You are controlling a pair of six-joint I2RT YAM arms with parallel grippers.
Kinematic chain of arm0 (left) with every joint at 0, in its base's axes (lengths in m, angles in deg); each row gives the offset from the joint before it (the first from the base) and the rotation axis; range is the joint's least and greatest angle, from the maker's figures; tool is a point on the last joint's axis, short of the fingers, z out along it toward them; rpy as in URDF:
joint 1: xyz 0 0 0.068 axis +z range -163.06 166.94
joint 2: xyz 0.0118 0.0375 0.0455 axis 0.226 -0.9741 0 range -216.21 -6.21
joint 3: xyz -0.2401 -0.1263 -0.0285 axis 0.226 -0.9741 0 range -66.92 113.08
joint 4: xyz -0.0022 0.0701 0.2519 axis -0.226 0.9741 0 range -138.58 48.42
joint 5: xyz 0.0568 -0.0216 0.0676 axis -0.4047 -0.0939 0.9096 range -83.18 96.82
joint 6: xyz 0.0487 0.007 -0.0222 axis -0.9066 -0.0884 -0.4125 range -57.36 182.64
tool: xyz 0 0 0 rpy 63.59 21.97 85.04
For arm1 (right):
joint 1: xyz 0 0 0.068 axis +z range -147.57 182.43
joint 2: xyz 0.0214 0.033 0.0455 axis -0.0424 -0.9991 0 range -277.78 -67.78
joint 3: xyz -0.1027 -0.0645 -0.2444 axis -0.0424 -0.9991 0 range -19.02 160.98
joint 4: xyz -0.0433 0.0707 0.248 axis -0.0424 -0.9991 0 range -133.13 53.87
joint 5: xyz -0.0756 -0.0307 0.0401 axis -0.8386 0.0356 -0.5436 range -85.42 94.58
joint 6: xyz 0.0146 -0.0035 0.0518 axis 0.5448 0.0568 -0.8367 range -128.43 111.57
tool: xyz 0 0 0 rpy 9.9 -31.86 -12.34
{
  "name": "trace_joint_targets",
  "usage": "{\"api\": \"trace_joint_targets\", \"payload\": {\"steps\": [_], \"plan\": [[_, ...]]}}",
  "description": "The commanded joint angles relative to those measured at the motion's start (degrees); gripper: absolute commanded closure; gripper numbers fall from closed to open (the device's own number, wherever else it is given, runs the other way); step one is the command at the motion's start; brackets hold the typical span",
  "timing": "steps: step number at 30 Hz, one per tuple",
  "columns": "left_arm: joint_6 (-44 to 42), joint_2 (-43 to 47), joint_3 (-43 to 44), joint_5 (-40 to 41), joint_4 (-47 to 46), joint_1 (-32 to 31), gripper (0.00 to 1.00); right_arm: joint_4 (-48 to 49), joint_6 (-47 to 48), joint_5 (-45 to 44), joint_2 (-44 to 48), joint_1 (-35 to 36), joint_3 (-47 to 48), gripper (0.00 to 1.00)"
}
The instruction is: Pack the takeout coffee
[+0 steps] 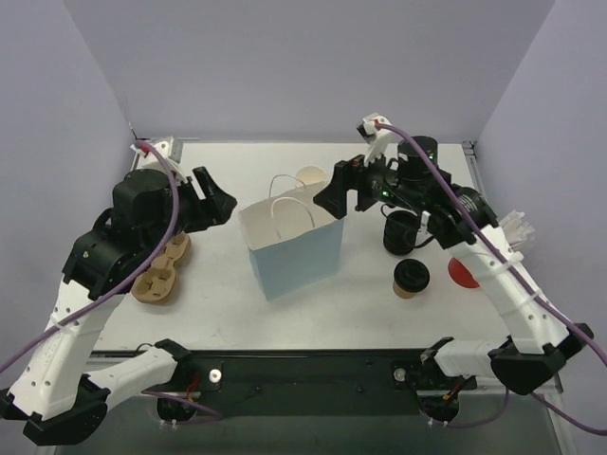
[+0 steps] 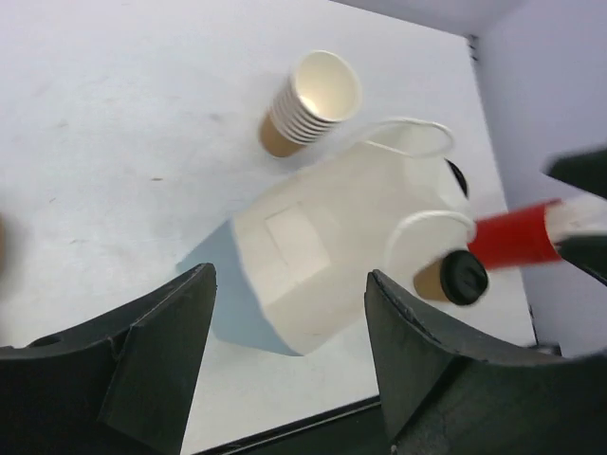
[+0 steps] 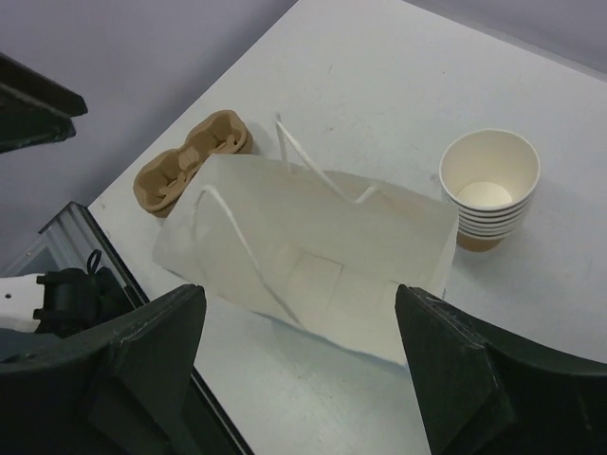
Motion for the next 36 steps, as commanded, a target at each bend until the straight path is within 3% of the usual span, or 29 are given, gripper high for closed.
{"api": "trace_joint_targets", "payload": {"steps": [1,5,6,7,10,13,16,21,24,28,36], "plan": [[11.4,2.12,1.29,24.01,12.7,1.47,0.27,-9.27,-4.93,-4.12,8.12,0.13,0.72,0.18],[21.06,-0.78,0.67,27.23,23.24,7.96,0.28,-12.62,-10.03,-5.88,14.81,0.3,-3.65,0.2],[21.43,-1.91,-0.03,25.31,23.61,13.63,0.28,-12.97,-10.73,-6.75,17.6,0.3,-4.71,0.2],[21.61,-2.45,-1.77,20.5,23.61,16.39,0.3,-13.06,-11.26,-7.02,18.76,0.3,-5.86,0.21],[23.01,-3.68,-5.12,17.38,23.09,24.73,0.32,-13.07,-11.97,-6.15,22.99,0.48,-8.94,0.21],[31.94,-3.68,-9.6,18.87,23.26,29.14,0.32,-13.07,-11.36,-5.18,25.1,0.48,-10.87,0.22],[33.66,-4.65,-14.35,14.75,19.85,33.63,0.34,-13.42,-11.1,-5.18,26.33,0.48,-11.58,0.22],[39.71,-11.48,-18.04,16.94,22.12,34.69,0.32,-13.59,-7.85,-5.44,25.72,0.48,-11.93,0.22],[35.68,-15.18,-18.41,15.01,16.51,36.1,0.29,-13.59,-6.97,-5.53,25.11,0.74,-12.11,0.22],[37.52,-18.0,-17.44,14.39,14.48,36.1,0.3,-13.42,-5.29,-7.02,22.82,2.23,-11.94,0.22],[40.15,-22.84,-15.24,18.69,17.11,36.1,0.31,-13.42,-4.41,-7.9,19.13,2.76,-9.82,0.22]]}}
